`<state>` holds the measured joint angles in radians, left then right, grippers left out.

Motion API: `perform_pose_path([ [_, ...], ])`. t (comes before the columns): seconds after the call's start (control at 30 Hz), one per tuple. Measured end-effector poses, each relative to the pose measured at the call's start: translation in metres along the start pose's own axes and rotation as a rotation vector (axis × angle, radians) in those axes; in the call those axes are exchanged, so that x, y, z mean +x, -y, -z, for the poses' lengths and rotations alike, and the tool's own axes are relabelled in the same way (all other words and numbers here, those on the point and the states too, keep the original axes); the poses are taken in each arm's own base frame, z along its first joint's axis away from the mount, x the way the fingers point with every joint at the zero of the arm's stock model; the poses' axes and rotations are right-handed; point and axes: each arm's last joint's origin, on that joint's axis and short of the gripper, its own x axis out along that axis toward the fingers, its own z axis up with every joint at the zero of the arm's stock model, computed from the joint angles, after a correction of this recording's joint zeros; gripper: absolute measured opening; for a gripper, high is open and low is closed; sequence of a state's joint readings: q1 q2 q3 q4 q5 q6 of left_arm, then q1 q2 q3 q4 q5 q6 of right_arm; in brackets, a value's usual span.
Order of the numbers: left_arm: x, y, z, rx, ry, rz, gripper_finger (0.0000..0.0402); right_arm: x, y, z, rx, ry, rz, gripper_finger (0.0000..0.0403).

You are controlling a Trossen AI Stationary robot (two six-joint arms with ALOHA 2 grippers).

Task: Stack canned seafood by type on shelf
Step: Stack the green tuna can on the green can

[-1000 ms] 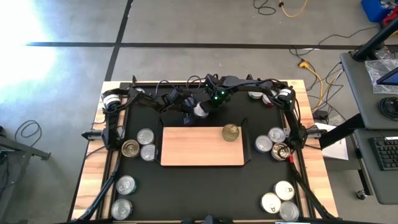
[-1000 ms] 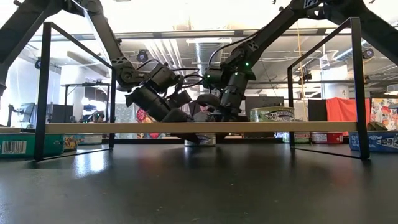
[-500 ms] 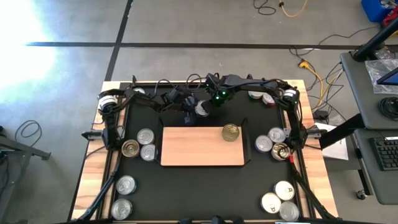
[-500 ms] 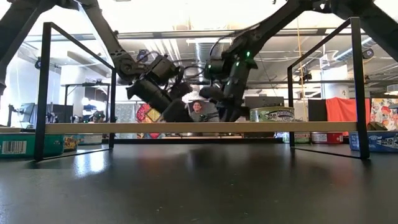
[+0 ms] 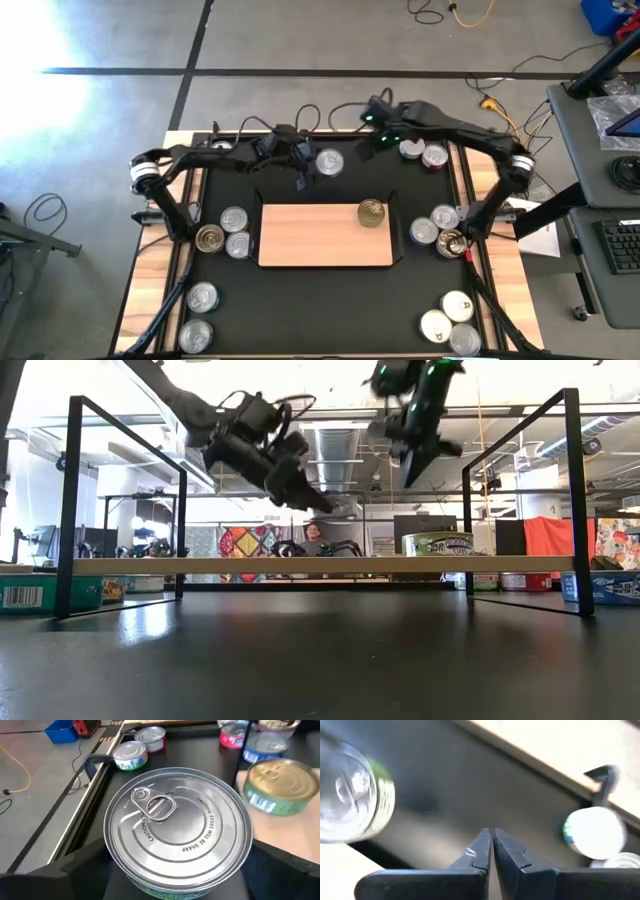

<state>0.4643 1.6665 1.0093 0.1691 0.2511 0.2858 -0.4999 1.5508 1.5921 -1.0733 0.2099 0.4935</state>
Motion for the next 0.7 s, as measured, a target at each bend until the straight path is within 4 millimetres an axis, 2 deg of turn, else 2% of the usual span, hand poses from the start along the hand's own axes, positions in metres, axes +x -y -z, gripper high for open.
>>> perform_pose_path([
  [0.13, -0.008, 0.008, -0.016, -0.026, 0.035, 0.012, 0.0357, -0.033, 0.010, 0.004, 0.079, 0.104, 0.000, 0.0013],
  [0.23, -0.010, 0.026, -0.021, -0.006, -0.015, 0.045, 0.0357, -0.053, 0.012, 0.009, 0.094, 0.153, -0.024, 0.0013],
  [0.4, -0.014, 0.057, -0.044, 0.069, -0.080, 0.075, 0.0357, -0.081, -0.001, 0.027, -0.091, 0.273, 0.038, 0.0013],
  [0.53, -0.014, 0.060, -0.046, -0.058, -0.145, 0.074, 0.0357, -0.106, -0.010, 0.049, -0.171, 0.348, 0.079, 0.0013],
  [0.7, -0.020, 0.058, -0.058, -0.194, -0.114, -0.008, 0.0357, -0.128, -0.012, 0.074, -0.292, 0.384, 0.096, 0.0013],
])
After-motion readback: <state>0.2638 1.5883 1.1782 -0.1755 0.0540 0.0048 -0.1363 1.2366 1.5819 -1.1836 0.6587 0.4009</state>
